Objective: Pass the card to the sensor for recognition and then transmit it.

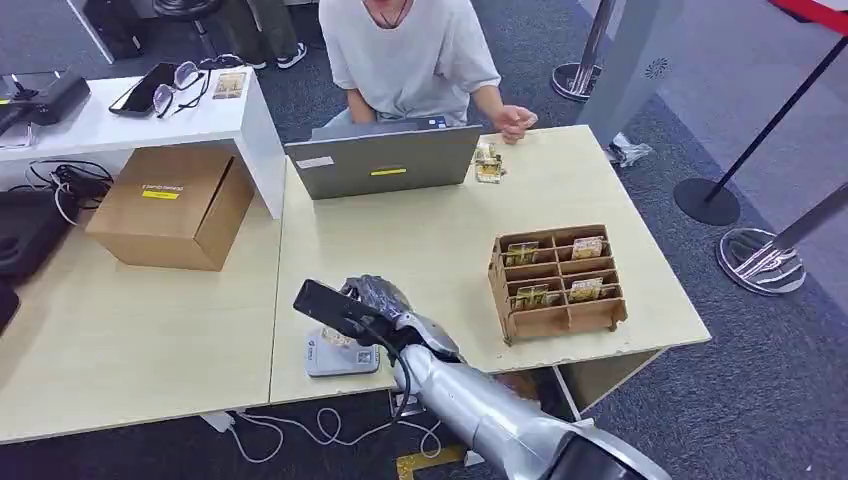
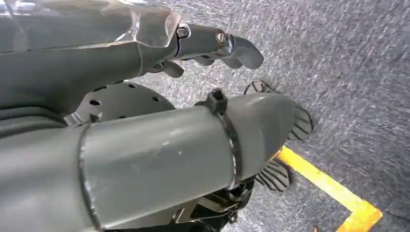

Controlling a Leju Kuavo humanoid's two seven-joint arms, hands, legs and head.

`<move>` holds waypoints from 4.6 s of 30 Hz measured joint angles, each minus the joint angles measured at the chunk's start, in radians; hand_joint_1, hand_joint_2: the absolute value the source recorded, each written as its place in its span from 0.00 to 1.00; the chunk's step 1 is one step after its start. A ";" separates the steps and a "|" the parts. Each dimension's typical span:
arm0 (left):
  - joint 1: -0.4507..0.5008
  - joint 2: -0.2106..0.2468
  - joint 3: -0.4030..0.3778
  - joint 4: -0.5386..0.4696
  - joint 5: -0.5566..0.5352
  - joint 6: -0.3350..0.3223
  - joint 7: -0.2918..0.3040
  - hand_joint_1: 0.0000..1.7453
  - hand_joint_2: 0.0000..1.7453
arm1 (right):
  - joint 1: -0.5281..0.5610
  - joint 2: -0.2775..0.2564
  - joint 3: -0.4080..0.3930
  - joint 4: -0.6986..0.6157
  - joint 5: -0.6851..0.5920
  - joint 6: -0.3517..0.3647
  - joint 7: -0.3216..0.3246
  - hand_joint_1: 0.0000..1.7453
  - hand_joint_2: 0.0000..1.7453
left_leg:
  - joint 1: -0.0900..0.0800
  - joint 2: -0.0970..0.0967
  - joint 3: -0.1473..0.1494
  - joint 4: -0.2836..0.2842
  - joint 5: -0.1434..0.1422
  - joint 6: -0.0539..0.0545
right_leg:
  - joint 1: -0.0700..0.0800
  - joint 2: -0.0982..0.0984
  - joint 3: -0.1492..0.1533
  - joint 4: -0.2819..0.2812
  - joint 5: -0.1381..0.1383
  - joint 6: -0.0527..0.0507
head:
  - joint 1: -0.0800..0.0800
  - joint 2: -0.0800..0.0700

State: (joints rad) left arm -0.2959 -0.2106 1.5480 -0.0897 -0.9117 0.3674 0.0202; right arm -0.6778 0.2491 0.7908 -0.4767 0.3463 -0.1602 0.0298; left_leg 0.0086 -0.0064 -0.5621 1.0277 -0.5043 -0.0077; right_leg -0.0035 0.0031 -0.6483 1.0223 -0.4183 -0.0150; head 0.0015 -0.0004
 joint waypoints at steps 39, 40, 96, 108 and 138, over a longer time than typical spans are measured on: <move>0.113 0.051 0.000 -0.004 -0.019 -0.060 -0.122 0.00 0.00 | -0.228 -0.195 0.040 -0.481 0.632 -0.358 -0.083 1.00 1.00 | 0.000 0.001 0.000 0.000 0.000 0.000 | 0.000 0.001 0.000 0.000 0.001 0.000 | 0.000 0.000; 0.115 0.052 0.000 -0.004 -0.022 -0.060 -0.125 0.00 0.00 | -0.240 -0.199 0.033 -0.467 0.645 -0.372 -0.084 1.00 1.00 | 0.000 0.001 0.000 0.000 0.000 0.000 | 0.000 0.001 0.000 0.000 0.001 0.000 | 0.000 0.000; 0.118 0.052 0.000 -0.004 0.001 -0.012 -0.107 0.00 0.00 | -0.484 -0.174 0.045 0.042 0.935 -0.285 0.098 0.00 1.00 | 0.000 0.001 0.000 0.001 0.001 0.000 | 0.000 0.001 0.000 0.000 0.002 0.000 | 0.000 0.000; 0.127 0.052 0.000 -0.004 -0.007 -0.015 -0.125 0.00 0.00 | -0.469 -0.177 0.025 0.041 0.903 -0.296 0.097 0.00 0.00 | 0.000 0.001 0.000 0.001 0.001 0.000 | 0.000 0.001 0.000 0.000 0.002 0.000 | 0.000 0.000; 0.133 0.045 0.000 -0.004 0.130 0.010 -0.127 0.00 0.00 | -0.088 -0.346 -0.161 -0.560 0.469 -0.401 -0.149 0.00 0.00 | 0.000 0.000 0.000 0.001 0.000 0.000 | 0.000 0.001 0.000 -0.001 0.001 0.001 | 0.000 0.000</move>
State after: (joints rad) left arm -0.1629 -0.1656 1.5480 -0.0938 -0.7816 0.3777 -0.1068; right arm -0.7656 -0.0968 0.6298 -1.0366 0.8158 -0.5612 -0.1190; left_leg 0.0084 -0.0059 -0.5619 1.0284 -0.5044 -0.0074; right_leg -0.0034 0.0038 -0.6486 1.0214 -0.4172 -0.0142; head 0.0012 -0.0004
